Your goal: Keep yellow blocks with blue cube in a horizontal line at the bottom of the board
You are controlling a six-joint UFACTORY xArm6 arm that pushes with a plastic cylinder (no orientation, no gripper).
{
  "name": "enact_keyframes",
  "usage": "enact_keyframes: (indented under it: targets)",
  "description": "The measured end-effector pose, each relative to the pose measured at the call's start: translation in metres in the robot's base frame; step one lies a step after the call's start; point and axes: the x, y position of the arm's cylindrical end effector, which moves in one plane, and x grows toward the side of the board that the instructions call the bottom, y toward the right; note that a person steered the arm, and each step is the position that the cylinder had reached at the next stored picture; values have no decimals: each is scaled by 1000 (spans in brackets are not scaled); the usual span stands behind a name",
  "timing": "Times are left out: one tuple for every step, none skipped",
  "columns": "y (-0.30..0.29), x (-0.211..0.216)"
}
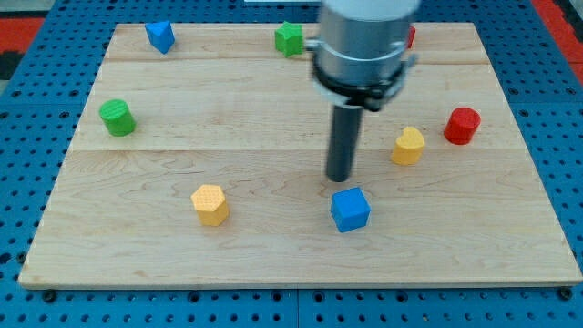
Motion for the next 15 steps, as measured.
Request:
enact_keyframes:
  targets:
    - [-29, 26]
    - [-78, 51]
    - [-158, 49]
    - [-214, 25]
    - [-234, 5]
    - [-245, 50]
    - [-221, 56]
    - [-134, 16]
    - [-27, -7]
    - [24, 4]
    - [33, 34]
    - [69, 39]
    - [70, 67]
    - [3, 72]
    - [-62, 57]
